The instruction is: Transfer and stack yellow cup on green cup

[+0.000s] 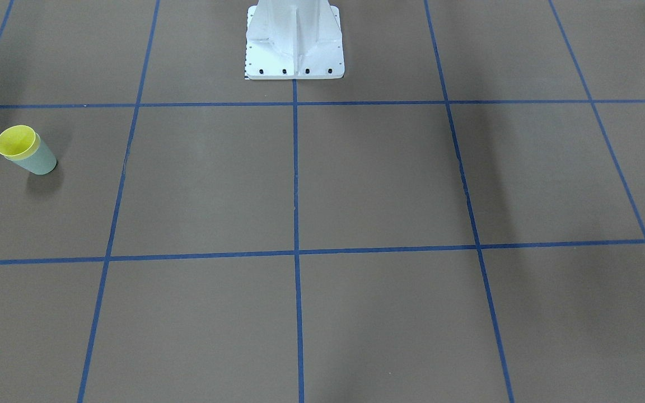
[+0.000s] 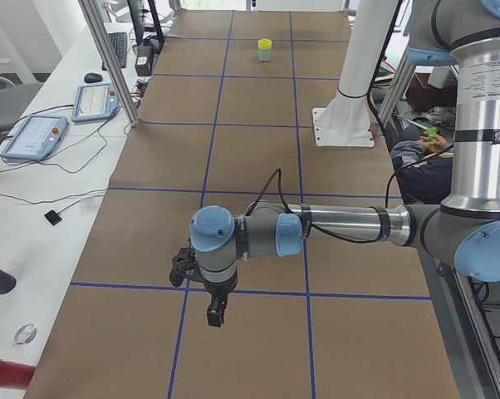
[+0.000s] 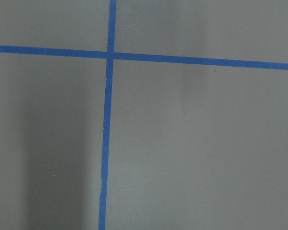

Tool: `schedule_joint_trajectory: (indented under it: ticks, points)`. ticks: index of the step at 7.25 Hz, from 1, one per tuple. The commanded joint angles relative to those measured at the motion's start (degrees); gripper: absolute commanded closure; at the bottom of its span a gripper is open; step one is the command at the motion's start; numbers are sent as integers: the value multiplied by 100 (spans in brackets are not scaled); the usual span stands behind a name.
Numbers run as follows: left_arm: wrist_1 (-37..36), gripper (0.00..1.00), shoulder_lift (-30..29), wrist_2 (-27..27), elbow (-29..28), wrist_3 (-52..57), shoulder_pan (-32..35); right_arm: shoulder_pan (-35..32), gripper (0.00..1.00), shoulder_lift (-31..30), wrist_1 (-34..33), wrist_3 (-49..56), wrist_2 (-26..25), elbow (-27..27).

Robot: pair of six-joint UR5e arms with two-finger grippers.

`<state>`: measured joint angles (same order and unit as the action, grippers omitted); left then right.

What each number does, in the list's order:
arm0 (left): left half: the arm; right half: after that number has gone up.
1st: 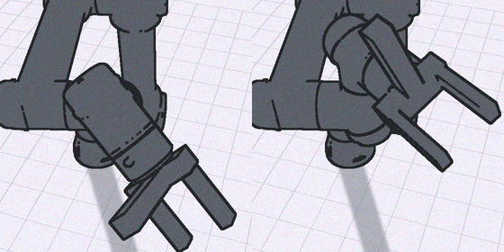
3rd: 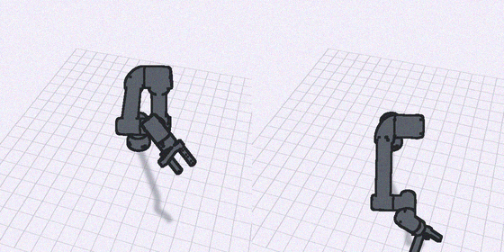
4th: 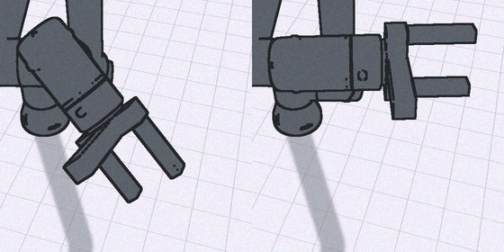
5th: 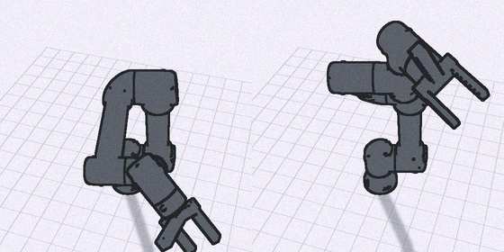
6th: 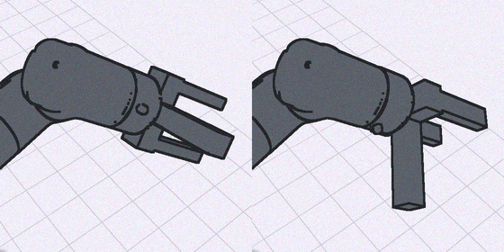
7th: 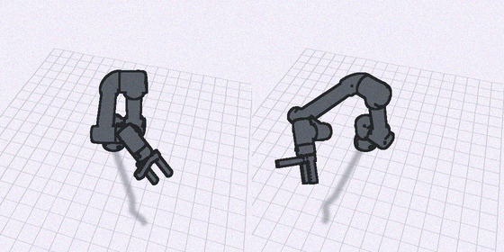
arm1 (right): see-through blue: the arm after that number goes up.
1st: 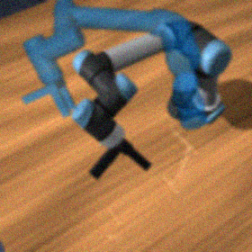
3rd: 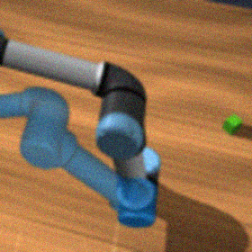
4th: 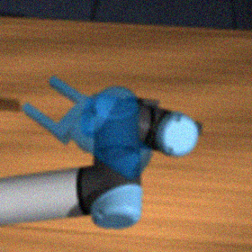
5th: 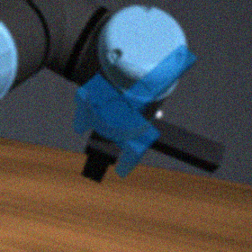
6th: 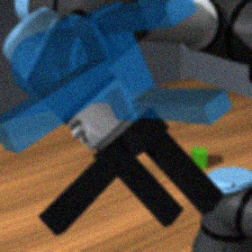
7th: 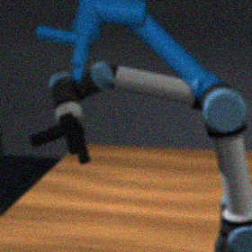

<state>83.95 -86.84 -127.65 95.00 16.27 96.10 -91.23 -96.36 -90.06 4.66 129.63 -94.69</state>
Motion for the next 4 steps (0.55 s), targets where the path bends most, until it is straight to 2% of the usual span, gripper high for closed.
schedule_joint_trajectory:
  ticks: [1,2,4]
  points:
    - [25,0,9,-23,36,-18,-12,0,0,-14,50,9,0,47]
    - [33,0,1,-388,28,-505,-12,0,0,-41,67,9,0,47]
    - [51,0,-8,-498,36,-765,-73,0,0,-67,68,17,0,47]
